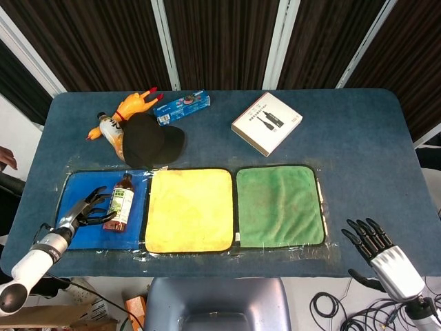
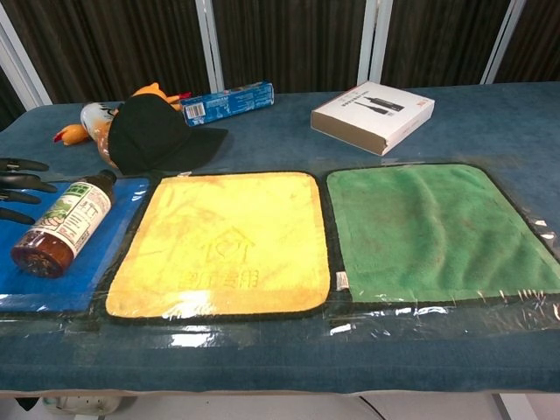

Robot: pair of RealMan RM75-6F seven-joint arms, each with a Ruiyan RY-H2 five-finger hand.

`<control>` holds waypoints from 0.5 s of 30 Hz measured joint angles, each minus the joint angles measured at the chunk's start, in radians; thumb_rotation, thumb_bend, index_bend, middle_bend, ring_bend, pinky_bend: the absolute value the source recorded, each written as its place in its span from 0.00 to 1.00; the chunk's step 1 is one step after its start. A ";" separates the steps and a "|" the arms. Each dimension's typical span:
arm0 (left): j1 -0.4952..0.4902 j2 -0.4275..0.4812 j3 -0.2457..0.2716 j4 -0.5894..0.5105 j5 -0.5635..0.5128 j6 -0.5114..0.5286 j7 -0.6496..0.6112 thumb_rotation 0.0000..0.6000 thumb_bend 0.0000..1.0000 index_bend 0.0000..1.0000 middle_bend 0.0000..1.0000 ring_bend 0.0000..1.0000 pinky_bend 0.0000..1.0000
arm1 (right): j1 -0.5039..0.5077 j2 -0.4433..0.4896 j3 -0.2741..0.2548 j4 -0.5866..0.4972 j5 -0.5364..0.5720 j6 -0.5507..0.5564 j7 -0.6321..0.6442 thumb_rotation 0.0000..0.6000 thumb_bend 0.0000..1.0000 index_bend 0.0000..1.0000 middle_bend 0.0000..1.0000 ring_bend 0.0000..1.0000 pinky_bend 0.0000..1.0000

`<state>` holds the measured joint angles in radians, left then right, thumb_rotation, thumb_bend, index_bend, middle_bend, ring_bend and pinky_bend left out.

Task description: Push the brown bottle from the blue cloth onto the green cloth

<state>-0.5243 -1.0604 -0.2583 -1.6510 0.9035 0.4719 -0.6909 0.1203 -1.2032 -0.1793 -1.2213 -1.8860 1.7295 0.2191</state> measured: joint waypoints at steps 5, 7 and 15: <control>-0.004 0.000 -0.005 0.014 -0.020 -0.018 -0.001 0.81 0.25 0.04 0.13 0.07 0.21 | 0.000 0.010 -0.008 0.008 -0.008 -0.007 0.039 1.00 0.14 0.00 0.00 0.00 0.00; -0.005 0.002 -0.007 0.013 -0.030 -0.028 -0.003 0.81 0.25 0.04 0.13 0.07 0.22 | -0.003 0.010 -0.006 0.013 -0.008 -0.005 0.044 1.00 0.14 0.00 0.00 0.00 0.00; -0.032 -0.001 0.001 0.020 -0.146 -0.047 -0.006 0.78 0.25 0.04 0.13 0.08 0.24 | -0.012 0.008 -0.004 0.028 -0.019 0.005 0.052 1.00 0.14 0.00 0.00 0.00 0.00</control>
<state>-0.5567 -1.0611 -0.2578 -1.6313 0.7575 0.4250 -0.6971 0.1080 -1.1954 -0.1837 -1.1933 -1.9051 1.7346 0.2710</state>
